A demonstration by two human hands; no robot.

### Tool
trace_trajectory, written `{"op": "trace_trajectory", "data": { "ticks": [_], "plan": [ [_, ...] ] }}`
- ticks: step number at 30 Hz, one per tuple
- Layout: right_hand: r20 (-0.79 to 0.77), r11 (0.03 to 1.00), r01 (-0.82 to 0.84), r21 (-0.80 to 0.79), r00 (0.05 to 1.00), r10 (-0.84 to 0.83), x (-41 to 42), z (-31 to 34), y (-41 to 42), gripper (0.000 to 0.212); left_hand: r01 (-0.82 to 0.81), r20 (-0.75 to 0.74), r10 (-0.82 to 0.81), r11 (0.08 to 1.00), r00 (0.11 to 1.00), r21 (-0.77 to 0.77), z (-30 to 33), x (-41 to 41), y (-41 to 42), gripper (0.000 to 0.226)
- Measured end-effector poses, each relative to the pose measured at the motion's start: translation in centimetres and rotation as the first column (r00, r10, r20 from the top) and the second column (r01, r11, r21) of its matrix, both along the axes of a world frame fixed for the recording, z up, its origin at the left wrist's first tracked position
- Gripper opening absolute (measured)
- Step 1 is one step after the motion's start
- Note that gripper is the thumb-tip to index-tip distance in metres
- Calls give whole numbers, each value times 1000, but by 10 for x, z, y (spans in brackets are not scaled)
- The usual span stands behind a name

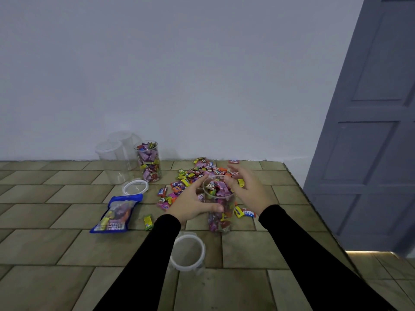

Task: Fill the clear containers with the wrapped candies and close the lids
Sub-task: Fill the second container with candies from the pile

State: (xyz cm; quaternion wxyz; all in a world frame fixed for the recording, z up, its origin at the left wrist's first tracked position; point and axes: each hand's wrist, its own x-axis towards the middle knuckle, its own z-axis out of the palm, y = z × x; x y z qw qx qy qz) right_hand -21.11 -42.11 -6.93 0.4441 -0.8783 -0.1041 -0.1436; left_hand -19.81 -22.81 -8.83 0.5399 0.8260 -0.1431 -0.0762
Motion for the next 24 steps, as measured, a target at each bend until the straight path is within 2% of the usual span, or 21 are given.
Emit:
{"op": "trace_trajectory", "data": {
  "ticks": [3,5,8,10,11,14,17,20,24],
  "plan": [
    [-84,1000,-17,0,996,17,-7,-9,4,92,5,-16,-3,988,1000,152,4,-7,10,86],
    [-95,999,-30,-31,995,27,-11,-11,9,104,-23,-3,25,932,1000,362,0,-9,15,58],
    [-84,1000,-15,-20,996,13,-15,-15,17,109,-3,-59,62,715,996,699,-13,-12,22,38],
    [-94,999,21,34,995,-18,-15,-19,20,110,59,-102,47,558,994,828,-23,-16,21,35],
    [-106,998,38,56,994,-32,-15,-20,21,111,50,-90,51,518,995,854,-28,-19,21,35],
    [-146,992,82,94,987,-67,-15,-20,25,112,-50,-27,133,538,991,841,-41,-23,20,35],
    [-158,988,99,122,984,-79,-16,-18,27,115,-88,21,134,518,991,851,-44,-28,19,29],
    [-162,979,107,176,984,-79,-16,-17,28,115,-123,63,130,532,989,837,-42,-32,20,26],
    [-128,969,106,223,989,-79,-12,-10,31,105,-247,177,177,568,968,785,-30,-31,27,20]
  ]
}}
